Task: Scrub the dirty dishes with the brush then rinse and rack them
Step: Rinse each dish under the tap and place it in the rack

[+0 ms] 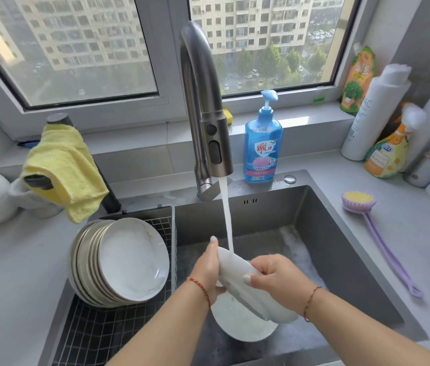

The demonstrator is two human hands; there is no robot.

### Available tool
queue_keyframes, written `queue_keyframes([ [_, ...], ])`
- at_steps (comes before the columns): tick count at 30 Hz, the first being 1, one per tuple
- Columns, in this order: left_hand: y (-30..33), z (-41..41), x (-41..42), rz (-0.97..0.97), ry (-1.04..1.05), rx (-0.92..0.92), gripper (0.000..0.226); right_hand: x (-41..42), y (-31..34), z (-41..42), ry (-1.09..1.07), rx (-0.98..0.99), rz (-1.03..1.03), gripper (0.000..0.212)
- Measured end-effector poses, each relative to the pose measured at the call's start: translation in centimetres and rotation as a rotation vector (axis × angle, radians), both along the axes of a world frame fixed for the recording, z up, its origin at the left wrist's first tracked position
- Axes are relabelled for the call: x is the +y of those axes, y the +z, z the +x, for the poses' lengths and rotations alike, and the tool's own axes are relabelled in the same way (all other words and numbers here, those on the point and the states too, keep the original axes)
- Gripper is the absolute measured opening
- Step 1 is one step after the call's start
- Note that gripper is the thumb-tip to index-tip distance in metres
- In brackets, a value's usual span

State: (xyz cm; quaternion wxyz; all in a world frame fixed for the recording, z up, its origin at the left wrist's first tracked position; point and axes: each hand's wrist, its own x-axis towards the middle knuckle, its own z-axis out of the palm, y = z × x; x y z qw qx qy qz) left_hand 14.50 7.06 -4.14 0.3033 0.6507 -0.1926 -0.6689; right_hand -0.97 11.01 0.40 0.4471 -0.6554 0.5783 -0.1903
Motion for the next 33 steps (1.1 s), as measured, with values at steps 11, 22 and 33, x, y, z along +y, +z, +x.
queue_keyframes([
  [11,-3.5,2.5,1.4,0.218,0.137,0.234,0.071,-4.4,0.3,2.4,-0.284,-0.424,0.298,0.006],
  [22,-3.4,2.9,3.3,0.292,0.363,0.409,0.054,-6.4,-1.4,1.0,-0.72,-0.749,0.557,0.017],
  [33,-2.3,1.0,4.7,0.187,0.267,0.432,0.054,-3.3,-5.4,-6.6,-0.802,-1.177,0.609,0.027],
])
